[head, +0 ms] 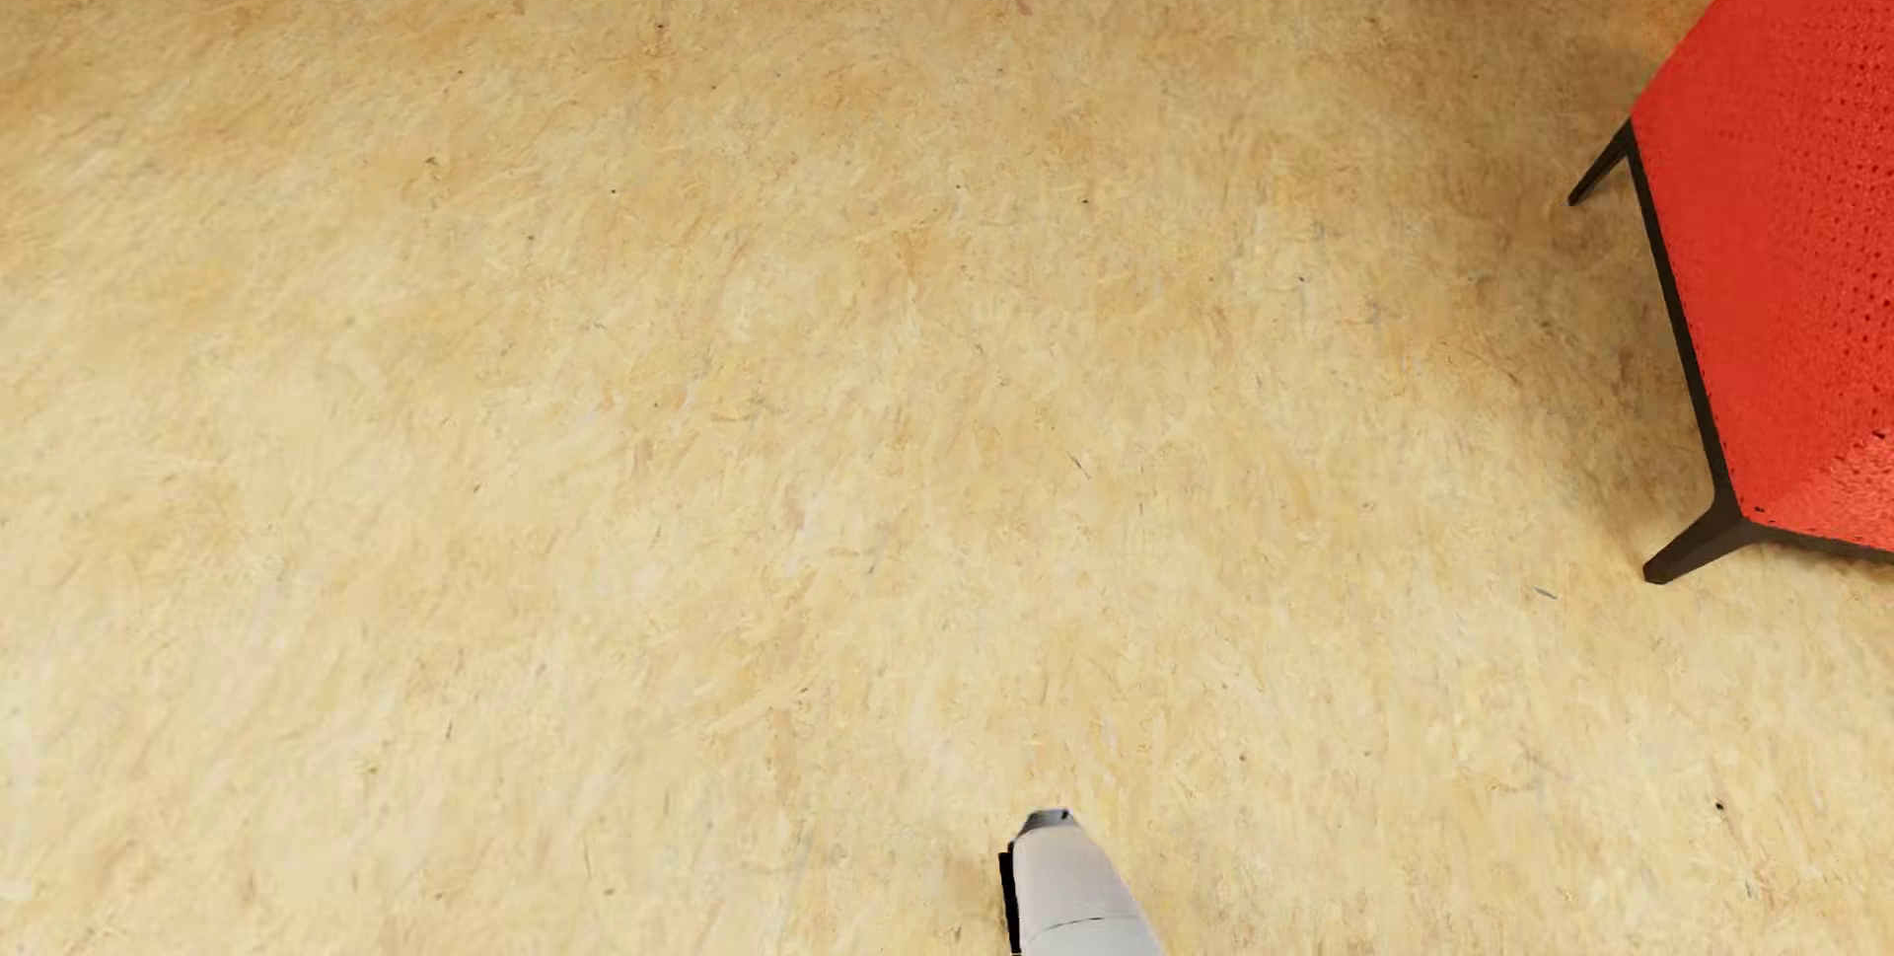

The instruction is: Walk to the dark gray armchair

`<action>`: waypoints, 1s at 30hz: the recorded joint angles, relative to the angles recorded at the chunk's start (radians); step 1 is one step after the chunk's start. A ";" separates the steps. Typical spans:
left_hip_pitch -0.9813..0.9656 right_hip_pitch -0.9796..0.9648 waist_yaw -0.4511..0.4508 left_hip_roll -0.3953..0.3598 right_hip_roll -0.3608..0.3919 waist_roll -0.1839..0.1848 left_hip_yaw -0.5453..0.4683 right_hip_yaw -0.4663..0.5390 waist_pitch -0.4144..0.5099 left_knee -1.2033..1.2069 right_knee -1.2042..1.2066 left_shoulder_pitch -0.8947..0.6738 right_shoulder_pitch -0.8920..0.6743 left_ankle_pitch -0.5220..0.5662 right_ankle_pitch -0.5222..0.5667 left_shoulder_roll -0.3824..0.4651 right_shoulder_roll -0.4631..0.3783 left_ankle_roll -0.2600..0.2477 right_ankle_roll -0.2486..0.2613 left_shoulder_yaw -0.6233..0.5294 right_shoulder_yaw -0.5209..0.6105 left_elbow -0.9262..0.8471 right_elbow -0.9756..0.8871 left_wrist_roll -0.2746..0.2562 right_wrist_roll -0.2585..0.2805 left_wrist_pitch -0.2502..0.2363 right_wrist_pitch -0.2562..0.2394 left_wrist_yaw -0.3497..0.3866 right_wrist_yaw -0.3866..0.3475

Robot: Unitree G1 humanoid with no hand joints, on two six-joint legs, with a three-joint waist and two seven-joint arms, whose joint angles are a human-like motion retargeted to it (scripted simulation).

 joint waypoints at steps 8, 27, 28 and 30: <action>-0.531 0.511 0.261 -0.091 0.260 0.056 0.000 0.000 0.024 0.702 -0.115 0.131 -0.117 0.054 -0.341 -0.023 -0.002 0.000 0.000 -0.059 -0.023 0.109 -0.118 0.000 0.000 0.000 0.000 0.000 0.000; -0.202 0.296 0.095 -0.247 0.131 0.074 0.000 0.000 -0.008 -0.069 0.068 0.054 -0.062 0.047 0.102 -0.086 0.014 0.000 0.000 0.007 -0.055 -0.174 -0.048 0.000 0.000 0.000 0.000 0.000 0.000; -0.133 0.276 0.062 -0.240 0.119 0.063 0.000 0.000 -0.014 -0.087 -0.128 0.016 -0.029 0.013 -0.039 -0.074 0.019 0.000 0.000 0.036 -0.031 -0.229 -0.024 0.000 0.000 0.000 0.000 0.000 0.000; -0.055 0.222 -0.002 -0.212 0.091 0.048 0.000 0.000 -0.032 -0.078 -0.211 -0.037 0.028 -0.064 -0.543 -0.053 0.020 0.000 0.000 0.075 0.020 -0.291 -0.005 0.000 0.000 0.000 0.000 0.000 0.000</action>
